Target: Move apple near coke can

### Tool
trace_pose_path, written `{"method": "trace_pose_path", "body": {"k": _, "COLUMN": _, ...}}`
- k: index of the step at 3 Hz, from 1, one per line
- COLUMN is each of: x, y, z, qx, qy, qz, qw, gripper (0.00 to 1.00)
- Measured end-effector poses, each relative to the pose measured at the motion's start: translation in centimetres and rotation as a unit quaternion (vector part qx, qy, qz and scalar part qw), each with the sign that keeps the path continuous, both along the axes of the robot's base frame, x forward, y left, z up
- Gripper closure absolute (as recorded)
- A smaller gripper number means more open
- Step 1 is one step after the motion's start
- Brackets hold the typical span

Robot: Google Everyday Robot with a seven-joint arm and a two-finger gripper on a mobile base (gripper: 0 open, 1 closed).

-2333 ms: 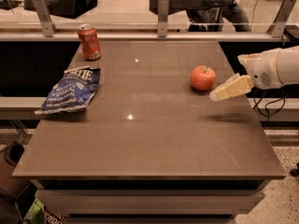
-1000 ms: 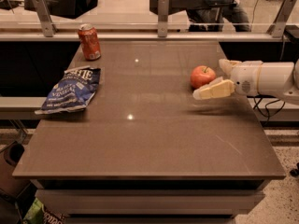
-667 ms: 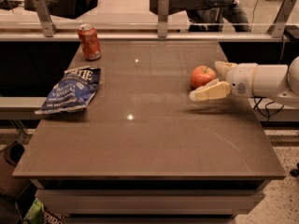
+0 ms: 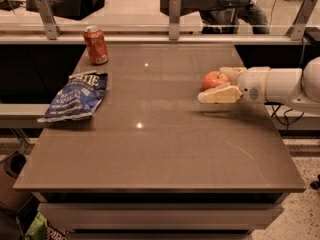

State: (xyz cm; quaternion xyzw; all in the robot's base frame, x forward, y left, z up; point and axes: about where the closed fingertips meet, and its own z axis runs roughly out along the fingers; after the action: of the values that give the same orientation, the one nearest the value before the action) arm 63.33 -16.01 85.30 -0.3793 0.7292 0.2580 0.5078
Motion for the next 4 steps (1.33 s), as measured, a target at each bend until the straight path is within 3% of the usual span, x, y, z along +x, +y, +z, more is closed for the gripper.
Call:
{"method": "trace_pose_path", "body": {"k": 3, "x": 0.06, "y": 0.79, "z": -0.11, "qx": 0.001, "qy": 0.001, "qz": 0.006, "qw": 1.0000, "gripper": 0.89}}
{"method": "trace_pose_path", "body": {"k": 4, "x": 0.07, "y": 1.01, "z": -0.14, "qx": 0.001, "qy": 0.001, "qz": 0.008, "qw": 1.0000, "gripper": 1.00}}
